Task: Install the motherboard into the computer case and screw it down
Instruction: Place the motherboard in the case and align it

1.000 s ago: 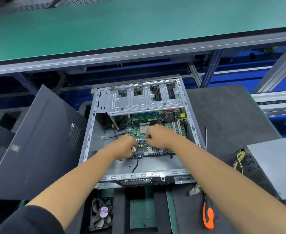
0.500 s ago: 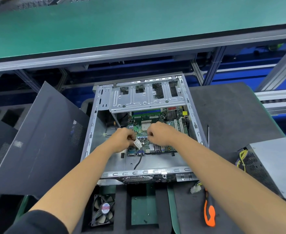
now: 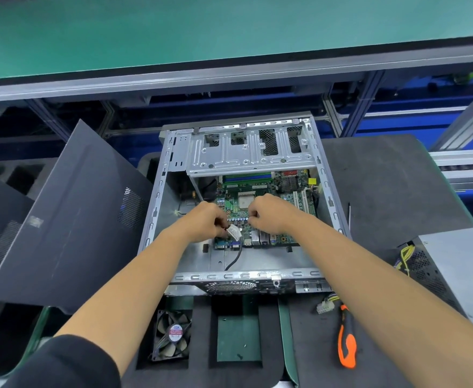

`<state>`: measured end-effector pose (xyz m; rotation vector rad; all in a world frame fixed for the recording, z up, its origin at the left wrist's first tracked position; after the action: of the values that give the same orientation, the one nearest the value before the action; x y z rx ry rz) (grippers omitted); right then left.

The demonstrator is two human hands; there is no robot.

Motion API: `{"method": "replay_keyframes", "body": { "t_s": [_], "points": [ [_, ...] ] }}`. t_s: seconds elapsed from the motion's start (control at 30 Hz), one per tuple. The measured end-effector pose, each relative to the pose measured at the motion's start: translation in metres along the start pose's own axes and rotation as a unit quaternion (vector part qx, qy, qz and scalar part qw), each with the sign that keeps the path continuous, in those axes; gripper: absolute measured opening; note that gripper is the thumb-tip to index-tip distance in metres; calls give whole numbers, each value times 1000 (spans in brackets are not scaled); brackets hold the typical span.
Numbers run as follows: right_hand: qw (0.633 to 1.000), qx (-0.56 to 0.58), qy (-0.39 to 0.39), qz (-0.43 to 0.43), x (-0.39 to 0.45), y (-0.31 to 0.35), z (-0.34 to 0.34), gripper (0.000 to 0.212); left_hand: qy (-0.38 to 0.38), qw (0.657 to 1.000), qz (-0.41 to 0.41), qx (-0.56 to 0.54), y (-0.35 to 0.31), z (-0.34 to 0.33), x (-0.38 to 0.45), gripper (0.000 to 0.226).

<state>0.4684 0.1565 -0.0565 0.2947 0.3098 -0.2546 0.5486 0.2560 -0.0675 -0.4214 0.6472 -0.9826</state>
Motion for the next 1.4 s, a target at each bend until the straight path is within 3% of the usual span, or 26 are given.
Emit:
{"method": "replay_keyframes", "body": {
  "t_s": [0.3, 0.53, 0.77, 1.1, 1.2, 1.4],
  "points": [
    [1000, -2, -2, 0, 1, -2, -1, 23, -24, 999, -8, -26, -2, 5, -1, 16],
    [1000, 3, 0, -4, 1, -2, -1, 23, 20, 999, 23, -44, 1, -5, 0, 20],
    [1000, 4, -2, -2, 0, -2, -1, 23, -1, 1000, 8, -18, 1, -3, 1, 15],
    [1000, -8, -8, 1, -1, -1, 1, 25, 38, 997, -8, 72, -4, -16, 2, 8],
    [1000, -1, -4, 1, 0, 0, 1, 23, 46, 996, -12, 78, -6, -19, 2, 16],
    [1000, 2, -4, 1, 1, 0, 0, 24, 49, 996, -22, 78, -7, -22, 3, 9]
  ]
}}
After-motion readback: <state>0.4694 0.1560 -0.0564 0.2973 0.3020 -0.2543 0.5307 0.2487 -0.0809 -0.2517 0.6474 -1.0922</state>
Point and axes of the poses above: each hand's wrist, its own x-axis towards the middle knuckle, its own z-axis out of the back of the hand, y = z × x, the point moved 8 cm from there along x, towards the middle knuckle, and after that the axes turned 11 degrees about -x, right-handed, at the moved point
